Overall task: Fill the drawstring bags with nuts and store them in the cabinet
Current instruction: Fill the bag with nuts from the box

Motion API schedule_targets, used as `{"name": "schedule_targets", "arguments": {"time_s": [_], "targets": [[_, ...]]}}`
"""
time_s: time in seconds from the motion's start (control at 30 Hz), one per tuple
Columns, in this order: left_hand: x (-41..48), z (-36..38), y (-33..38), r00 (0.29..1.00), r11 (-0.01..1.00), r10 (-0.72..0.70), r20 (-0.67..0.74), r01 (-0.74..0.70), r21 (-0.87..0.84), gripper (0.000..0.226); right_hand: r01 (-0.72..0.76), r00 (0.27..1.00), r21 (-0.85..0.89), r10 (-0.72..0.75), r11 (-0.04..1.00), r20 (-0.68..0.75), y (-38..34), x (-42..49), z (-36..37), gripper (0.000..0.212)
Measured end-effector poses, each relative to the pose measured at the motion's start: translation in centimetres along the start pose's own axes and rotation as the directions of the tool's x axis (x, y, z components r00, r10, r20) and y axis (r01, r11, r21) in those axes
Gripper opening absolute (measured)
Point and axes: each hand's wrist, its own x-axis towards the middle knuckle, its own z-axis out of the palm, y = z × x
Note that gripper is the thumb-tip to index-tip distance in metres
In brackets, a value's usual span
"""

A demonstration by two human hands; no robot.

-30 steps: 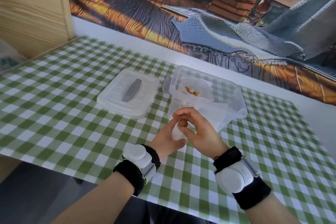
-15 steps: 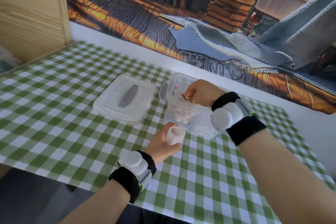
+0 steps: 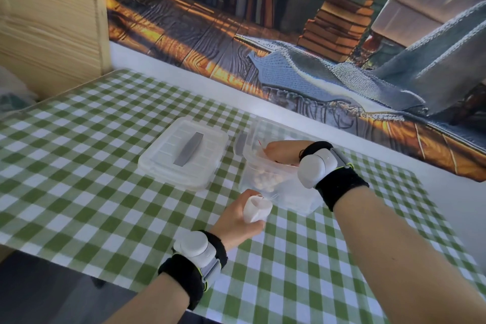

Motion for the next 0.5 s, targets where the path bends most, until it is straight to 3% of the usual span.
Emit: {"name": "schedule_targets", "arguments": {"time_s": [0.2, 0.3, 0.4, 0.5], "targets": [[0.1, 0.0, 0.0, 1.0, 1.0, 0.006, 0.012, -0.006, -0.003, 0.033, 0.003, 0.996, 0.13, -0.015, 0.992, 0.088, 0.9, 0.9, 0.3, 0.021], [0.1, -0.1, 0.1, 1.0, 1.0, -0.004, 0.016, 0.004, -0.007, 0.031, -0.003, 0.995, 0.073, -0.004, 0.997, 0.095, 1.0, 0.6, 0.2, 0.03], [0.1, -0.1, -0.1, 1.0, 1.0, 0.001, 0.024, 0.0, -0.005, 0.034, 0.019, 0.998, 0.016, -0.02, 1.0, 0.059, 0.7, -0.1, 0.3, 0.041], [0.1, -0.1, 0.0, 1.0, 1.0, 0.002, 0.026, -0.002, -0.006, 0.034, 0.04, 0.998, 0.001, -0.04, 0.999, -0.057, 0.9, -0.2, 0.5, 0.038]]}}
